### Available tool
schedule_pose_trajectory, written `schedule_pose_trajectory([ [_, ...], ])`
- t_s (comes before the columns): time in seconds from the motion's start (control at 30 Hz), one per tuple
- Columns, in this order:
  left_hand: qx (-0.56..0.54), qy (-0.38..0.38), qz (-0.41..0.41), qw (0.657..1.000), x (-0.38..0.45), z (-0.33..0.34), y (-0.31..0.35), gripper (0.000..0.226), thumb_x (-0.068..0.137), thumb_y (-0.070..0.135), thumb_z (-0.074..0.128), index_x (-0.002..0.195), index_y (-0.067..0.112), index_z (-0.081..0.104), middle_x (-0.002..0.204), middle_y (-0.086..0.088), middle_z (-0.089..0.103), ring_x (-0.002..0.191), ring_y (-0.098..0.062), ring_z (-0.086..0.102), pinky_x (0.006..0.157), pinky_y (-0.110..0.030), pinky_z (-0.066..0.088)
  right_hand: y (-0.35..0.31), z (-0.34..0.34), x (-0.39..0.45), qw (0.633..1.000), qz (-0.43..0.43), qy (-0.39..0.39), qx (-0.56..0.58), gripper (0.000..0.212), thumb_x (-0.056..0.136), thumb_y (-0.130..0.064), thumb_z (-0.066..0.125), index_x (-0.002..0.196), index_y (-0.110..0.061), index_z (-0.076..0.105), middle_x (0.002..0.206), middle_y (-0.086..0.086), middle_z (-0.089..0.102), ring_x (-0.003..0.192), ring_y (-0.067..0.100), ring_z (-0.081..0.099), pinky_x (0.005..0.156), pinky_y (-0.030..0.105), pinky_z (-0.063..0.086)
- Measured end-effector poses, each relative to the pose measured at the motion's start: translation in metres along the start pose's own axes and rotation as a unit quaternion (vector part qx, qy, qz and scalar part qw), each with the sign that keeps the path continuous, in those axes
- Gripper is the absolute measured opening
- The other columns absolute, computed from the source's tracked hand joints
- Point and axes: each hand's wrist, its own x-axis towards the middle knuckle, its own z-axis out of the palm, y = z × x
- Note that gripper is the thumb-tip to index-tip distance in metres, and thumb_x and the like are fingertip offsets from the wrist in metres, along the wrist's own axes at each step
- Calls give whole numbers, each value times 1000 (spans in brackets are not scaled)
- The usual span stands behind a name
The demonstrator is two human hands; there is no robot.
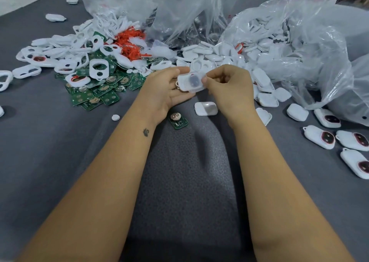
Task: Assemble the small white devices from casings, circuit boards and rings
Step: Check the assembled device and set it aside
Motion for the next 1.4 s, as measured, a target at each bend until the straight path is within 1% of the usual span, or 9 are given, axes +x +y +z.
schedule_pose_trajectory([
  [0.2,-20,-21,-31,999,0,1,0,19,96,10,49,99,5,66,103,-19,72,91,-32,72,71,-35,61,-5,0,-1,994,33,18,106,14,85,-9,71,74,-17,66,65,0,64,51,4,54,59,22,45],
  [0.4,-11,-30,-37,999,0,1,0,21,96,10,48,100,5,68,97,-17,74,86,-30,73,71,-33,61,-5,5,-2,998,26,6,50,17,83,-9,70,71,-19,65,66,1,62,61,13,54,67,32,50],
  [0.6,-16,-28,-35,999,0,1,-1,21,97,9,48,95,6,69,85,-12,75,77,-25,74,63,-30,60,-4,6,-1,1000,13,9,-1,10,81,-12,70,73,-17,67,56,-9,53,53,3,48,60,22,43],
  [0.8,35,-42,10,998,-2,1,-5,22,91,-6,56,97,11,69,81,-5,76,76,-18,74,65,-25,59,-5,6,-1,999,34,13,7,16,78,-14,75,66,-20,67,61,-5,64,59,8,57,67,29,52],
  [0.9,60,-52,32,996,-4,2,-6,27,91,-8,56,101,14,68,80,-3,75,77,-15,73,67,-24,58,-4,6,-2,999,30,16,-15,18,76,-18,78,66,-21,64,61,-9,61,59,7,56,65,28,50],
  [1.0,61,-34,33,997,-4,4,-6,32,91,-10,54,110,14,65,96,-9,72,76,-14,73,67,-24,58,-4,6,-2,999,41,14,-5,20,75,-20,79,76,-23,59,64,-8,54,60,7,52,62,25,43],
  [1.1,76,-14,30,997,-3,5,-6,31,91,-9,54,119,3,60,104,-12,69,73,-13,73,64,-22,58,-6,3,-1,994,86,1,63,9,81,-23,72,86,-21,65,75,-4,62,67,11,56,63,25,41],
  [1.27,59,-9,24,998,-3,4,-4,14,91,-4,58,97,5,67,77,-3,75,72,-13,73,61,-20,56,-6,1,-2,994,85,-27,62,8,83,-10,69,75,-10,71,59,0,60,52,10,51,54,23,40],
  [1.4,65,-28,16,997,-5,5,-5,12,92,2,59,92,9,69,75,-2,75,71,-11,73,60,-18,56,-7,3,-3,995,67,-24,70,4,79,-8,72,78,-4,72,61,3,63,51,11,54,54,24,44],
])
